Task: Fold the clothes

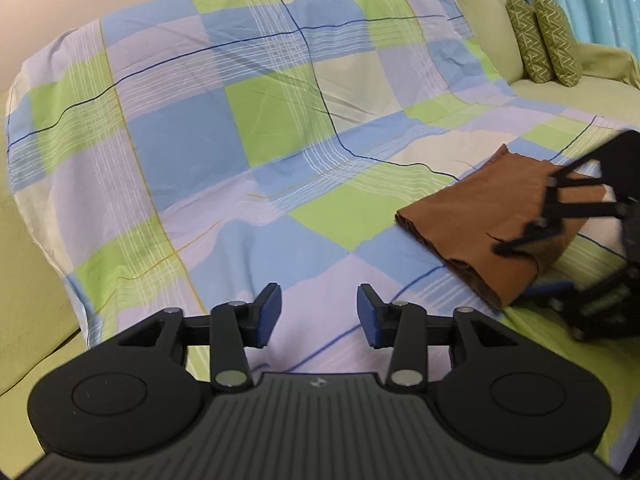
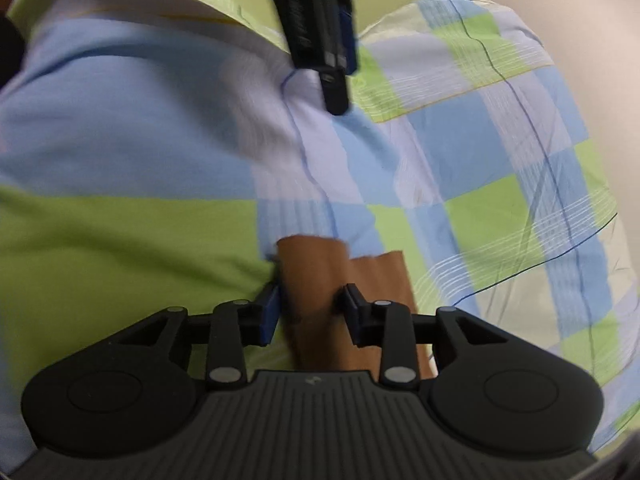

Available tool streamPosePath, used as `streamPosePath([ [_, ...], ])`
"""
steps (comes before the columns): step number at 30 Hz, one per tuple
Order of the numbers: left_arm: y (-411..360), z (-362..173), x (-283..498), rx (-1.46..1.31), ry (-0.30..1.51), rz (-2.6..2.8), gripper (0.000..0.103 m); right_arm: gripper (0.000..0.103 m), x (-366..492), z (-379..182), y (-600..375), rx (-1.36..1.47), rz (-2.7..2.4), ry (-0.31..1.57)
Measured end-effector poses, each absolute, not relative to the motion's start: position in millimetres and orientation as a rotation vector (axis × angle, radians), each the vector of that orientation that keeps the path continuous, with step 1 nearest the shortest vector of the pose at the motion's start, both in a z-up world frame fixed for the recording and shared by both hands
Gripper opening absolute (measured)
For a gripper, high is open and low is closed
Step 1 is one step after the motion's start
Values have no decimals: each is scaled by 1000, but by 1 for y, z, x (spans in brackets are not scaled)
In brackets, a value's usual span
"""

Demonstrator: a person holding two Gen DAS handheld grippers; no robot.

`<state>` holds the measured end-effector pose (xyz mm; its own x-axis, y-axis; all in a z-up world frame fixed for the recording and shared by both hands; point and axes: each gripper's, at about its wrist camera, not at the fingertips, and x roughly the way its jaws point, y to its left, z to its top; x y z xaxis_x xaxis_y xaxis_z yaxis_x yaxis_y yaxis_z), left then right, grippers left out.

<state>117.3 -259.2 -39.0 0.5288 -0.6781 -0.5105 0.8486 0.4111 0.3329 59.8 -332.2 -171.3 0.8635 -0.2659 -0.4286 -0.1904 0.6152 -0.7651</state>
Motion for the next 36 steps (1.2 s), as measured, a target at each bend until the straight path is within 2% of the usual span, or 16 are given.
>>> streamPosePath([
  [6,-274,-57,70,868,132,-1060,69,5,34,-132,-349,-770,15,483],
  [10,-300,-71,35,1008,2,-1106,70,5,-15,-93,-373,-621,119,432],
  [15,-316,-84,-10,1126,-227,-1196,69,5,-61,-91,-388,-615,260,431],
  [17,-314,-86,-29,1230,-298,-1317,52,5,-81,-96,-392,-622,306,445],
  [18,-314,-85,-34,1270,-278,-1363,27,5,-89,-99,-395,-619,315,450],
  [19,-313,-84,-38,1296,-267,-1385,11,5,-101,-102,-397,-612,320,455],
  [23,-305,-80,-59,1394,-263,-1498,8,5,-131,-111,-406,-530,322,458],
  [27,-305,-82,-70,1465,-247,-1540,8,5,-147,-128,-408,-434,321,459],
  [29,-307,-84,-68,1466,-242,-1528,16,5,-150,-134,-411,-388,319,452],
  [30,-308,-85,-69,1459,-246,-1496,26,5,-151,-136,-414,-363,317,448],
  [31,-308,-87,-68,1457,-243,-1485,42,5,-151,-138,-417,-331,314,443],
  [32,-308,-88,-69,1455,-240,-1473,45,5,-153,-138,-419,-312,312,438],
  [36,-302,-80,-87,1407,-263,-1472,49,5,-159,-137,-421,-286,305,408],
])
